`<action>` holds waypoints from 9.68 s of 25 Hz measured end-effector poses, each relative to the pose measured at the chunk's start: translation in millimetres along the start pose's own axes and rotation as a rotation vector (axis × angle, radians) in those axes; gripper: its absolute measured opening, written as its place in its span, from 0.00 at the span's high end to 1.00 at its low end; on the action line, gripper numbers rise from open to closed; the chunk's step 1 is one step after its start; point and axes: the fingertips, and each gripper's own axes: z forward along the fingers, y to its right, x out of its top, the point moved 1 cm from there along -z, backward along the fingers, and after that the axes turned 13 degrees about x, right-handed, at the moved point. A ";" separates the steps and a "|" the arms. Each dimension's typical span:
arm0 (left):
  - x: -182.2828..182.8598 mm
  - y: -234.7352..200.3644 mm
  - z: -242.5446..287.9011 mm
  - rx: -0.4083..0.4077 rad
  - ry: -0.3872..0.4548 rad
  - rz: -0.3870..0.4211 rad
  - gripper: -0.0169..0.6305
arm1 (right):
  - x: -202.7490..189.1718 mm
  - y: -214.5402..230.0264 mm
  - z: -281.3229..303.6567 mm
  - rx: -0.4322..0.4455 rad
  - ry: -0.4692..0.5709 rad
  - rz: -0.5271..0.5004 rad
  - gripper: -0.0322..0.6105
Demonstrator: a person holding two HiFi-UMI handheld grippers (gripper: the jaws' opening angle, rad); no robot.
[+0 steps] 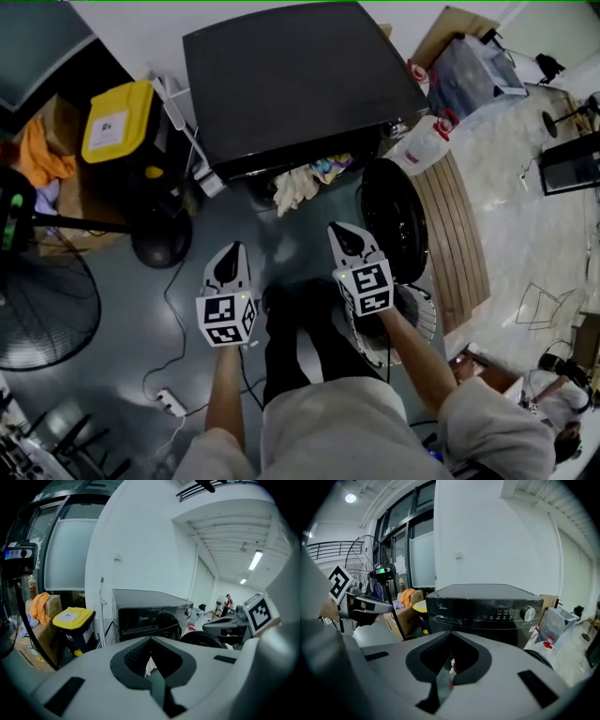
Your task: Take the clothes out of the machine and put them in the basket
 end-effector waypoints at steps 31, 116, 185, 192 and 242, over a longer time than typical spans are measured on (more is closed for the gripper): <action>-234.3 -40.3 167.4 -0.021 -0.091 -0.036 0.95 | -262.4 64.7 201.7 -0.051 -0.142 0.032 0.92; -97.0 38.6 112.1 -0.118 0.014 0.049 0.95 | -166.0 39.2 130.2 -0.035 0.013 0.168 0.77; 6.6 451.1 -237.8 -1.317 0.121 0.566 0.95 | -120.8 -129.3 -464.8 -1.315 0.364 0.533 0.77; -44.9 474.9 -232.1 -1.243 0.044 0.621 0.95 | -195.3 -110.4 -477.5 -1.255 0.358 0.646 0.77; 18.3 145.4 14.3 -0.369 -0.027 0.188 0.95 | -95.8 8.8 -110.3 -0.404 0.042 0.353 0.90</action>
